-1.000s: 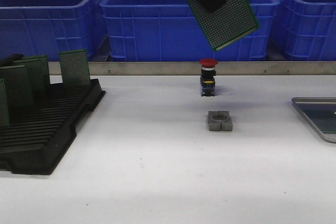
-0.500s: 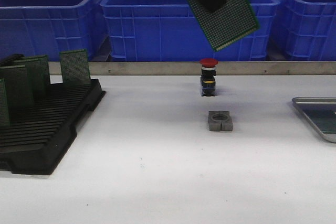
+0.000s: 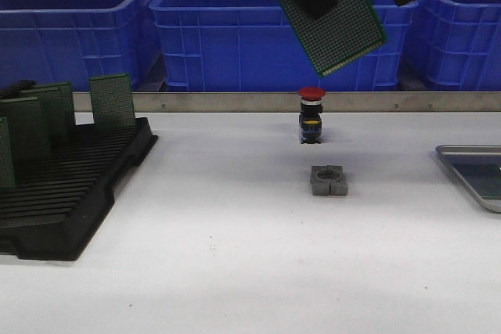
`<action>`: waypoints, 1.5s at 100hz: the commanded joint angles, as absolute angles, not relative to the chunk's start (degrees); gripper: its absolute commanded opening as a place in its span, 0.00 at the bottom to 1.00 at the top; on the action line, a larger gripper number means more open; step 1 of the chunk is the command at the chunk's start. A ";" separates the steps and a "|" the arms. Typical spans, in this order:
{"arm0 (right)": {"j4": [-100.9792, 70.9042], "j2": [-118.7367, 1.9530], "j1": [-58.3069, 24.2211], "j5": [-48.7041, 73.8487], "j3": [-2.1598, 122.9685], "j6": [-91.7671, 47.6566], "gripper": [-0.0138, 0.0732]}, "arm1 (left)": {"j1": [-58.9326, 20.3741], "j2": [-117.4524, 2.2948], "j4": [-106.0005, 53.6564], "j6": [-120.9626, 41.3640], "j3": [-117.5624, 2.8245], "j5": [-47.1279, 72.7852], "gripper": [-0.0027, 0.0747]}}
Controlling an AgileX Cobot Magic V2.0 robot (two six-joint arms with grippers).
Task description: Place circuit board on tray
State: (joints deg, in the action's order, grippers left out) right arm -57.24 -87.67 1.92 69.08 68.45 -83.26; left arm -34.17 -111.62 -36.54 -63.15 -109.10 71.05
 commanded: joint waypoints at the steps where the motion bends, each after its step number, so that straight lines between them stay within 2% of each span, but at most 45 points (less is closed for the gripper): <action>1: -61.50 -85.55 0.86 72.04 69.58 -84.09 0.78 | -34.56 -108.40 -39.95 -62.49 -110.57 73.14 0.01; 33: -61.33 -85.88 -1.41 68.30 69.58 -84.09 0.78 | -34.56 -108.40 -39.95 -62.49 -110.57 73.14 0.01; 83: -62.00 -92.34 -2.63 68.78 69.58 -84.09 0.77 | -34.56 -108.40 -39.95 -62.41 -110.57 73.14 0.01; 90: -62.07 -92.34 -2.63 68.85 69.63 -84.09 0.72 | -34.56 -108.40 -39.95 -62.41 -110.57 73.14 0.01; 109: -62.79 -92.34 -2.63 69.55 69.63 -84.09 0.46 | -34.56 -108.40 -39.95 -62.41 -110.57 73.14 0.01; 123: -62.90 -92.34 -2.63 69.66 69.63 -84.09 0.31 | -34.56 -108.40 -39.95 -62.41 -110.57 73.14 0.01; 137: -62.90 -92.34 -2.63 69.66 69.63 -84.09 0.21 | -34.56 -108.40 -39.95 -62.41 -110.57 73.14 0.01; 150: -62.90 -92.34 -2.63 69.61 69.63 -84.09 0.17 | -34.56 -108.40 -39.95 -62.41 -110.57 73.14 0.01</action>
State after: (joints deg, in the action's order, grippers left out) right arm -58.86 -94.31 -2.81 68.48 68.32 -84.56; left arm -34.17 -111.62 -36.62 -62.82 -109.10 71.26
